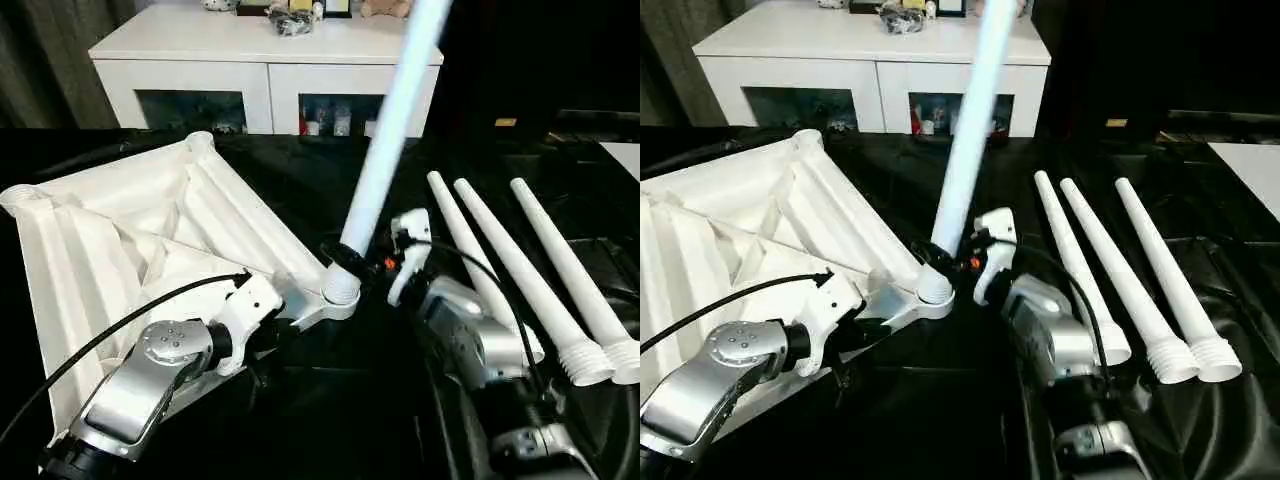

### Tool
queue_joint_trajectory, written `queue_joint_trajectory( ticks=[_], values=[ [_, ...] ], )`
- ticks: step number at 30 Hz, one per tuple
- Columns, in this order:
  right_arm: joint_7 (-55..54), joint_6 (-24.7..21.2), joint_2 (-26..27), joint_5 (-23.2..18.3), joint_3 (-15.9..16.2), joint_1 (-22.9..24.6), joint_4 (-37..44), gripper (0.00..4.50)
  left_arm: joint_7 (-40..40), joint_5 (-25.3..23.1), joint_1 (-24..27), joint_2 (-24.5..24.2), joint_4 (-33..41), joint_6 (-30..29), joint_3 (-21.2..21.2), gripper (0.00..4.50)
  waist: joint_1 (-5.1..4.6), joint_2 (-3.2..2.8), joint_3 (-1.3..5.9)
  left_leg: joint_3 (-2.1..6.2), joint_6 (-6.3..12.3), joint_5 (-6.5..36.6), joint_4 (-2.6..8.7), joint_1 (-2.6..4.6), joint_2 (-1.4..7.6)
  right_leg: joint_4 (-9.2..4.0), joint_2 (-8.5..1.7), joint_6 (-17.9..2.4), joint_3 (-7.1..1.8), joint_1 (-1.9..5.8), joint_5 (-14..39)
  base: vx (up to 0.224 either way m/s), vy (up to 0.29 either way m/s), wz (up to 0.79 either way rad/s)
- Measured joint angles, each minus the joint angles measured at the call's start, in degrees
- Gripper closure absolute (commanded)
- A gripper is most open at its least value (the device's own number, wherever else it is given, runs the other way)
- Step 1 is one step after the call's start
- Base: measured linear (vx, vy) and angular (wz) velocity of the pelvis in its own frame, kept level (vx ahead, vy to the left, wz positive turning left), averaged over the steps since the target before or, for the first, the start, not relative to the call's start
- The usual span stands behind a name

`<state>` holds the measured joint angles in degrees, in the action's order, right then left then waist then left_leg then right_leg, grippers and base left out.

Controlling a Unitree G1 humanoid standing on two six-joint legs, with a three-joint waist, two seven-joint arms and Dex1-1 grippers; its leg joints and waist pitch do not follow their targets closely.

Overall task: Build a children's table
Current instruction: Insert table leg to table base

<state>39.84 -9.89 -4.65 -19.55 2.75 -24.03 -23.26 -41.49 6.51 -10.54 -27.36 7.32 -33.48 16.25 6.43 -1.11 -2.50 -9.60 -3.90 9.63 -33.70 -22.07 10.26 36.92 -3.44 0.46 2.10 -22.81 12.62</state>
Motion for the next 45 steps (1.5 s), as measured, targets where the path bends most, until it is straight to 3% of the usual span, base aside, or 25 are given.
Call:
queue_joint_trajectory(
  ticks=[10, 15, 19, 27, 36, 38, 45],
  values=[
    [-2.23, 4.39, 1.66, 0.09, -0.41, 4.12, 2.24, 2.65, -0.17, 0.07, -0.14, 0.06, -1.04, 1.14, 0.00, 4.50, 0.02, -0.56, -0.03, 0.02, 0.00, 0.00, 0.06, 0.02, 0.00, -0.04, 0.00, 0.00, 0.02, 0.02, 0.00, 0.000, 0.000, 0.00],
    [-2.24, 5.17, -2.90, 6.64, 5.77, 4.54, 6.17, 2.65, -0.40, 0.08, -0.59, 0.06, -1.80, 1.24, 0.04, 4.50, 0.04, -0.64, 0.03, 0.03, 0.00, 0.00, 0.08, 0.03, 0.00, -0.04, 0.00, 0.01, 0.03, 0.05, 0.00, 0.000, 0.000, 0.00],
    [-1.78, 4.41, -4.34, 9.16, 7.92, 4.17, 7.62, 2.65, -0.40, 0.02, -0.61, 0.01, -1.91, 1.28, 0.04, 4.50, -0.02, -0.54, 0.07, 0.03, 0.00, 0.00, 0.09, 0.06, 0.00, -0.05, 0.00, 0.03, 0.03, 0.05, 0.02, 0.000, 0.000, 0.00],
    [0.87, -0.52, -7.11, 11.89, 11.30, 0.61, 9.08, 2.65, -0.79, 0.05, -0.41, -0.68, -1.55, 1.27, 0.16, 4.50, -0.02, -0.03, 0.30, 0.03, 0.00, 0.00, 0.15, 0.09, 0.00, -0.06, 0.01, 0.04, 0.03, 0.04, 0.02, 0.000, 0.000, 0.00],
    [5.92, -8.07, -5.75, 11.10, 11.36, -9.42, -0.62, 2.66, -1.00, -0.01, -0.02, -1.94, -1.37, 1.27, -0.07, 4.50, -1.00, 0.80, 0.56, 0.07, -0.01, 0.01, 0.15, 0.19, 0.01, -0.10, 0.01, 0.03, 0.07, 0.04, 0.02, 0.000, 0.000, 0.00],
    [6.84, -8.45, -5.74, 11.08, 11.36, -10.06, -1.72, 2.66, -1.16, -0.04, 0.09, -2.20, -1.37, 1.25, -0.06, 4.50, -1.07, 1.11, 0.75, 0.09, -0.01, 0.01, 0.17, 0.24, 0.01, -0.09, 0.01, 0.03, 0.08, 0.06, 0.02, 0.000, 0.000, 0.00],
    [8.41, -8.68, -6.19, 11.13, 11.80, -10.36, -2.62, 2.66, -1.30, -0.04, 0.30, -2.23, -1.33, 1.24, -0.06, 4.50, -1.17, 1.27, 0.87, 0.08, -0.01, 0.01, 0.18, 0.38, 0.01, -0.14, 0.01, 0.03, 0.06, 0.16, 0.02, 0.000, 0.000, 0.00]
  ],
)
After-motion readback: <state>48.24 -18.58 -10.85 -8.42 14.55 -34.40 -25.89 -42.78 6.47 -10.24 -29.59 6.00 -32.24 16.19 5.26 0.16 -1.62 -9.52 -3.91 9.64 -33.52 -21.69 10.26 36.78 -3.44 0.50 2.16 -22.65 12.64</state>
